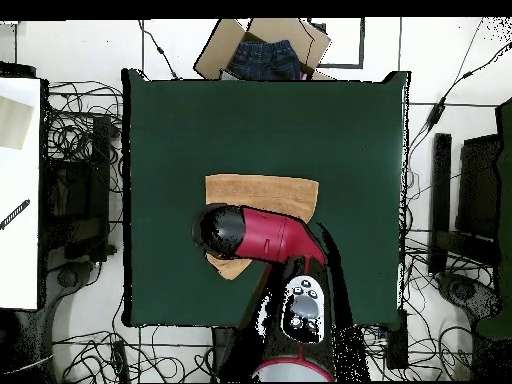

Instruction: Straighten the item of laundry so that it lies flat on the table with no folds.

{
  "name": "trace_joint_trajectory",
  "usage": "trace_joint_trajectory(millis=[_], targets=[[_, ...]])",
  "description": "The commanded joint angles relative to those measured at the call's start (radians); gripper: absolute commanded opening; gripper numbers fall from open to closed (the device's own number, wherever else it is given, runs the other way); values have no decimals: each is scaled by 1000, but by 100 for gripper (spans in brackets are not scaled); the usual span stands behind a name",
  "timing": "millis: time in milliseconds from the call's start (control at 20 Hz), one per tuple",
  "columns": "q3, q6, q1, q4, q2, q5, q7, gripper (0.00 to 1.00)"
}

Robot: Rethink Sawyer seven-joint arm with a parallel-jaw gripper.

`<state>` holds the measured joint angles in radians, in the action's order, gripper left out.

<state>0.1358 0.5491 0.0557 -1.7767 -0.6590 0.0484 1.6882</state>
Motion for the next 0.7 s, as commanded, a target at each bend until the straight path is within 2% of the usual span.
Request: trace_joint_trajectory(millis=[50, 350, 700], targets=[[-51, 79, 3, 40, 16, 12, 138, 100], [-80, 221, 45, 153, 45, 5, 69, 100], [-119, 176, 81, 206, 116, -14, 30, 100]])
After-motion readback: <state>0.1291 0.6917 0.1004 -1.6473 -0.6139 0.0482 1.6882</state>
